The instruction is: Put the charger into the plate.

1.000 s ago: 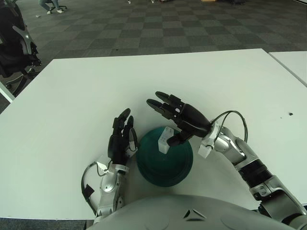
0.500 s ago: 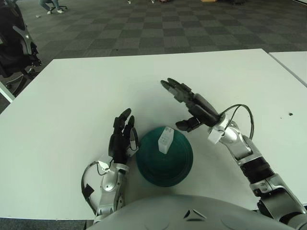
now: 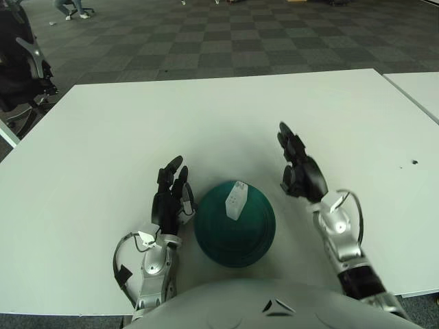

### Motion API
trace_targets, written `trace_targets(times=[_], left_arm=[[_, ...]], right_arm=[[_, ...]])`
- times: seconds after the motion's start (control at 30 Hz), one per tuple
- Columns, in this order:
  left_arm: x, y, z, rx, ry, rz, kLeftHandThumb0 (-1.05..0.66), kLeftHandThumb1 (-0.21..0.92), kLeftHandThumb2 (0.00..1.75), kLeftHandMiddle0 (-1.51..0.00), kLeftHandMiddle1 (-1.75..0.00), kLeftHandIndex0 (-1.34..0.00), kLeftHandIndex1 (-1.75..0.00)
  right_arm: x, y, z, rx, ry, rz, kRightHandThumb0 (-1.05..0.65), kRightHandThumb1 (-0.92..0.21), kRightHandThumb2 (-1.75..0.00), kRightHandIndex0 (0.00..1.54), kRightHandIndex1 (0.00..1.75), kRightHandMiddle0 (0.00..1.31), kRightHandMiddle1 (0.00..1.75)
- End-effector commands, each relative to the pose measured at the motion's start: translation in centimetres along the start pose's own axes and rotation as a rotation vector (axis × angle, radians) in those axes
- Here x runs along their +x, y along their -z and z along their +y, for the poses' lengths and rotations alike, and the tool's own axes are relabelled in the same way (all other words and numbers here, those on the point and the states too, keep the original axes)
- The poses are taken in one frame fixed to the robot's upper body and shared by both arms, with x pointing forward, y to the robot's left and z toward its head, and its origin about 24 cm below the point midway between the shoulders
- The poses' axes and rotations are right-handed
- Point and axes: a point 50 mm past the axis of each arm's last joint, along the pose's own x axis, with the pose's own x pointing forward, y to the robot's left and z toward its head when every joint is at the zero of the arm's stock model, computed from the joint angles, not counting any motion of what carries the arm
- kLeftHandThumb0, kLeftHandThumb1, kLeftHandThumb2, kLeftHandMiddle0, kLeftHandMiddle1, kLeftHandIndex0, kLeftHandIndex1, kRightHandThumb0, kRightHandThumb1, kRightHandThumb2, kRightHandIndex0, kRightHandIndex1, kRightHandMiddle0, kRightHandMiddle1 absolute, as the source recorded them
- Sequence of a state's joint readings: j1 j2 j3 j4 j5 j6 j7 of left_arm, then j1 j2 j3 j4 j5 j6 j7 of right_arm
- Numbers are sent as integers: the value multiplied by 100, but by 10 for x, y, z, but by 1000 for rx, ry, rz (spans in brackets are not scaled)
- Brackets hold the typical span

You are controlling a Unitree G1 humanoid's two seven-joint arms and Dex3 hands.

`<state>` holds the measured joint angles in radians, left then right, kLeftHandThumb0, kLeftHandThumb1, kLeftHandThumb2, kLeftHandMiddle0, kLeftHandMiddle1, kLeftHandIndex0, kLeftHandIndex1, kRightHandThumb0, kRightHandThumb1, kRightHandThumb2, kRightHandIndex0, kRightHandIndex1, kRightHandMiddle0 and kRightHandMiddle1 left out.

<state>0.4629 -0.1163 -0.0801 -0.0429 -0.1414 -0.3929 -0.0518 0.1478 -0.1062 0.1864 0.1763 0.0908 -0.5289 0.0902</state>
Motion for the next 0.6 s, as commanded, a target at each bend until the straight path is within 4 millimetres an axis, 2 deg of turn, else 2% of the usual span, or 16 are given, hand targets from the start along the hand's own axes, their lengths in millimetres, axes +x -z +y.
trace_targets(times=[0.0,0.17,0.27,0.4,0.57], left_arm=[[-14,-6,-2,20,11,20,-89,92,103,-30,0,0,-76],[-17,-12,-4,33,22,-1,-90,92,103,-19,-1,0,-60],[-19,-13,-4,36,20,0,-91,92,103,-13,-1,0,-49],[-20,-14,-3,42,20,6,-91,92,104,-9,0,0,-40],[-22,-15,-4,55,16,18,-92,92,104,-5,0,0,-33]], right_arm=[[1,2,7,59,59,13,-105,-92,-109,0,0,8,6],[-23,13,19,119,47,79,-105,-92,-105,0,0,2,23],[-33,17,21,140,29,106,-104,-92,-104,0,0,0,22],[-35,21,18,154,19,123,-102,-92,-104,0,0,0,18],[-34,39,4,190,20,161,-101,-92,-105,0,0,0,14]])
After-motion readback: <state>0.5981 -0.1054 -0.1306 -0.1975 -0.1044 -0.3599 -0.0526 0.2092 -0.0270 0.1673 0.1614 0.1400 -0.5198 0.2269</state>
